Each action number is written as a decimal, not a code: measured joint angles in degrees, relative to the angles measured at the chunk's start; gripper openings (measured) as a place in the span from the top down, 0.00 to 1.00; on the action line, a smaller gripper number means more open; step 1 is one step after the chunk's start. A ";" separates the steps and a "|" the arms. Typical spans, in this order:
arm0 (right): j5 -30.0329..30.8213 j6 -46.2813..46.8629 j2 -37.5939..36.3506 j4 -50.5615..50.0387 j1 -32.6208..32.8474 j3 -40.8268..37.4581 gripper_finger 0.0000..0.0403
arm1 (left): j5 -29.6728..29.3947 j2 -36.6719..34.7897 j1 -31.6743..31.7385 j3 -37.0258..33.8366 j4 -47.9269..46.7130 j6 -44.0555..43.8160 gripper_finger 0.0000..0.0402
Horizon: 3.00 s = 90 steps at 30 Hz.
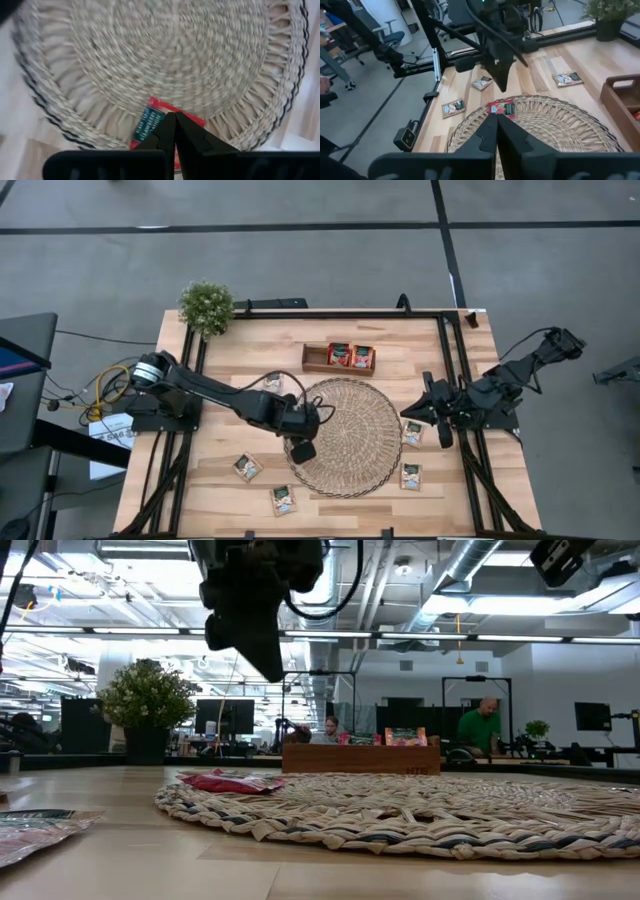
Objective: Pick & Place Tea
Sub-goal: Put the red tea bag into the middle section of the wooden organizer
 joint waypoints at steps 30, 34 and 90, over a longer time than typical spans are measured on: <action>-21.20 -13.38 5.61 11.01 -19.72 -2.00 1.00 | 3.57 2.83 0.31 0.00 -3.84 -2.76 0.68; -24.43 -10.81 0.52 21.20 -22.40 -9.76 1.00 | 3.59 2.83 0.34 0.00 -3.89 -2.51 0.68; -24.53 -5.29 -15.35 27.14 -23.62 -21.46 1.00 | 10.39 13.76 4.50 0.20 -1.91 12.46 0.73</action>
